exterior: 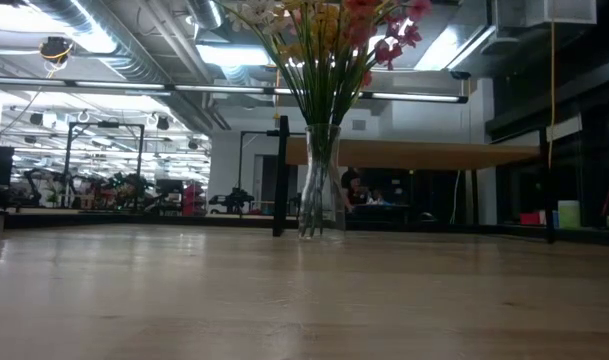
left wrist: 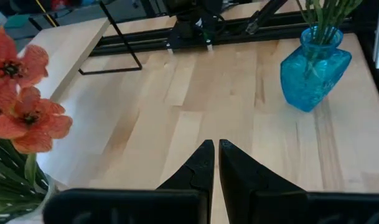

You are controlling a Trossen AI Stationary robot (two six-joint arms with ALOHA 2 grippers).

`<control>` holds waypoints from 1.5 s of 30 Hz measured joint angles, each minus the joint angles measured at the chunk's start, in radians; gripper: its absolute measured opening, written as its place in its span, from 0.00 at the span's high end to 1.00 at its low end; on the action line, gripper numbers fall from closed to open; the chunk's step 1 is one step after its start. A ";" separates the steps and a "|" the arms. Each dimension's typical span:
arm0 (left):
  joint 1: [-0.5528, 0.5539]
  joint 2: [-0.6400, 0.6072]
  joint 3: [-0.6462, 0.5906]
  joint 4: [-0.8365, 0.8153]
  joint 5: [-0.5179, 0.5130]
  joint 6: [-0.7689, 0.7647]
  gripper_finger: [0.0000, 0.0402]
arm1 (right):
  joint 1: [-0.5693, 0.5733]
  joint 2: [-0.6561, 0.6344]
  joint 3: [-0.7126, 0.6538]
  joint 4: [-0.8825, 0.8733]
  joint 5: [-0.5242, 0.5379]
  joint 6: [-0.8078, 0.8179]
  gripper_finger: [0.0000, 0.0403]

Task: Pick and place flowers into a vace then onto a shelf
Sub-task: Put the blue flowers into the blue vase

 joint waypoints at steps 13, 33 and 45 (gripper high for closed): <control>0.046 0.001 0.000 0.158 0.000 0.178 0.96 | 0.000 0.102 0.056 0.121 -0.057 0.020 1.00; 0.139 0.002 0.000 0.471 0.063 0.588 0.96 | 0.000 0.219 0.056 0.261 -0.263 0.088 1.00; 0.121 0.002 0.000 0.705 0.063 0.943 0.96 | 0.000 0.229 0.056 0.263 -0.263 0.104 1.00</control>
